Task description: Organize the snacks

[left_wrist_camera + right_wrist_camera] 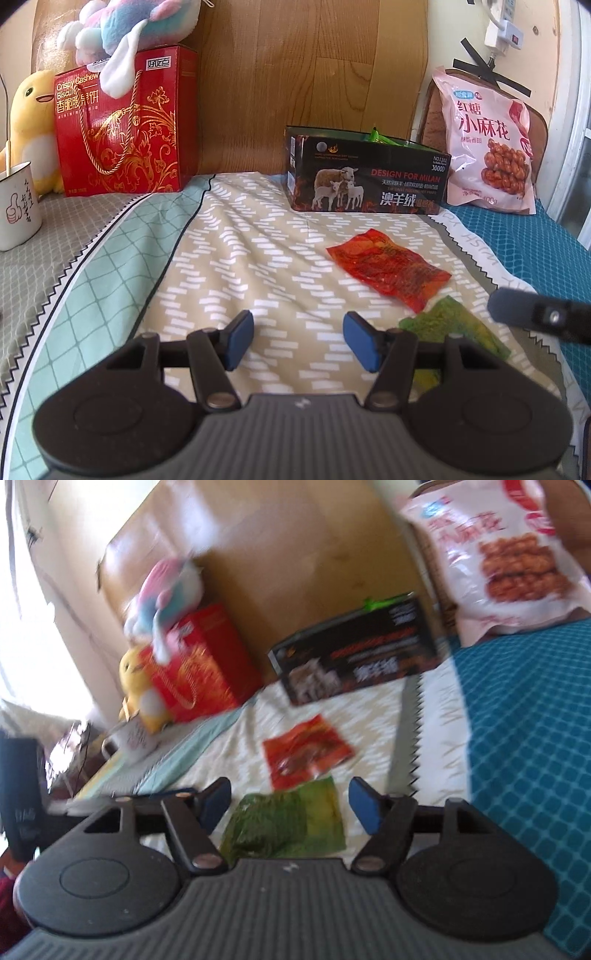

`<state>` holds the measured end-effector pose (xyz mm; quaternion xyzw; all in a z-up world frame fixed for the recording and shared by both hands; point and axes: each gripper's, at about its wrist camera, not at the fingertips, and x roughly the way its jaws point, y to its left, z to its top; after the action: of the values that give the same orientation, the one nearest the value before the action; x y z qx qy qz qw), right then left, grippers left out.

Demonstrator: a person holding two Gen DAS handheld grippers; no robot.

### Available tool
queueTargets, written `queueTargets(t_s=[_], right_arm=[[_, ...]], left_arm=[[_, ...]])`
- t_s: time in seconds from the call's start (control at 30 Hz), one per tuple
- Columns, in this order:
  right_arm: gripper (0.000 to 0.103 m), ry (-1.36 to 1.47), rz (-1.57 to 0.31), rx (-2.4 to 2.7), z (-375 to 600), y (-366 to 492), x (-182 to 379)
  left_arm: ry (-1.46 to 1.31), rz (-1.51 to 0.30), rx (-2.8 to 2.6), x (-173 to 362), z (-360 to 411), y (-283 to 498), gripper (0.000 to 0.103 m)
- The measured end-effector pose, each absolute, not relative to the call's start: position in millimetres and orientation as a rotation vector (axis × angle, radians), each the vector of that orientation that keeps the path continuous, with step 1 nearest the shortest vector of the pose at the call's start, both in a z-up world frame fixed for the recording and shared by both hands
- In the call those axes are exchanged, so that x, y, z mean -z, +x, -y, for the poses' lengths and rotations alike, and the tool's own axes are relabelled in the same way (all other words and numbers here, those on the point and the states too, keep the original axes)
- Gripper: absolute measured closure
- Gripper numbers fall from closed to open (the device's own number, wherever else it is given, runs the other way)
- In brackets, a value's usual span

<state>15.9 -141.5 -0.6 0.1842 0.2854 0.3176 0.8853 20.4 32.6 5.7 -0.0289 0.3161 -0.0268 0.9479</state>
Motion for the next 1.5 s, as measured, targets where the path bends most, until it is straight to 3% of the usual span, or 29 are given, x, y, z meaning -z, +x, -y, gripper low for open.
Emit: queueTargets(t_s=[0.53, 0.77, 0.83, 0.97, 1.13, 1.2, 1.33, 1.5], right_arm=[[0.021, 0.361, -0.578, -0.606, 138.6, 12.2, -1.5], [0.021, 0.303, -0.472, -0.479, 139.4, -7.4, -7.6], [0.021, 0.320, -0.461, -0.449, 143.7, -8.2, -7.7], [0.021, 0.330, -0.450, -0.411, 146.0, -10.1, -7.9], [0.021, 0.317, -0.422, -0.367, 145.9, -17.7, -9.7], [0.020, 0.305, -0.390, -0.342, 145.0, -23.8, -11.5], [0.017, 0.258, -0.321, -0.321, 139.5, -35.3, -16.4], [0.015, 0.177, -0.231, -0.307, 131.9, -51.3, -22.2]], left_arm=[[-0.097, -0.628, 0.071, -5.0, -39.3, 16.0, 0.044], [-0.139, -0.549, 0.053, -8.8, -47.2, 2.6, 0.041], [-0.127, -0.489, 0.041, -11.9, -45.1, -6.1, 0.038], [-0.058, -0.377, 0.018, -18.5, -33.7, -24.5, 0.018], [-0.065, -0.311, -0.021, -22.2, -35.9, -40.3, 0.012], [-0.072, -0.266, -0.041, -23.8, -37.2, -47.9, 0.000], [-0.028, -0.178, -0.039, -26.8, -30.3, -62.1, 0.000], [0.005, -0.200, -0.028, -27.2, -24.8, -58.0, 0.000]])
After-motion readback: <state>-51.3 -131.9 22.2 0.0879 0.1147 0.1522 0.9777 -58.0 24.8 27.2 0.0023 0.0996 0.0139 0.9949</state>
